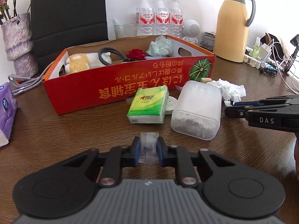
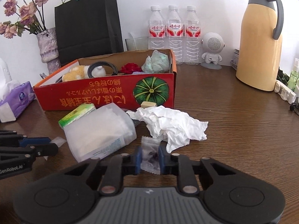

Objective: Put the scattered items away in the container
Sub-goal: 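Grasp a small clear packet with the left gripper while the right gripper grasps another, then carry both clear packets into the cardboard box and open both grippers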

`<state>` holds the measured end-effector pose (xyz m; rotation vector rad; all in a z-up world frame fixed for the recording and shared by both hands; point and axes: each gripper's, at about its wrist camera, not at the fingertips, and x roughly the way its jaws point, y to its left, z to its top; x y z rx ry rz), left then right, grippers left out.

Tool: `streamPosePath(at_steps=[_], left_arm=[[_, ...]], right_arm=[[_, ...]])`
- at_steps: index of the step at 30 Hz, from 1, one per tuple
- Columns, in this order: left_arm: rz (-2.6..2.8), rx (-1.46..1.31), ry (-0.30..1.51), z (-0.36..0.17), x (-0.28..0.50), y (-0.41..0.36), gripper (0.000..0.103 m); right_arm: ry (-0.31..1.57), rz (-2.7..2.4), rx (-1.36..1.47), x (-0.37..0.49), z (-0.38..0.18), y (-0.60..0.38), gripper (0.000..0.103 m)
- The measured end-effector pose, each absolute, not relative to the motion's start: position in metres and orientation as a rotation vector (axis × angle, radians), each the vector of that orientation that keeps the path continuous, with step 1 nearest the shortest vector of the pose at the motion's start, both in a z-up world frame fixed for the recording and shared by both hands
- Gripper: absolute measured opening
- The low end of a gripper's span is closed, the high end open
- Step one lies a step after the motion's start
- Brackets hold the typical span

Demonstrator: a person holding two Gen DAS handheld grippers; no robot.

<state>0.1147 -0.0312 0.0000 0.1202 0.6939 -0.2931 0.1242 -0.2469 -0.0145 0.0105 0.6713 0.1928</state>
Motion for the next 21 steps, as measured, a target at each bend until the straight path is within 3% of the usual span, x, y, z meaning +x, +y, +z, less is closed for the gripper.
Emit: streamPosePath(at_steps=[6, 21], left_arm=[[-0.215, 0.058, 0.643, 0.010, 0.082, -0.032, 0.018], [-0.026, 0.007, 0.352, 0.081, -0.031, -0.045, 0.019]], right_arm=[[0.656, 0.190, 0.029, 0.108, -0.010, -0.251, 0.016], [0.333, 0.351, -0.014, -0.013, 0.070, -0.218, 0.016]])
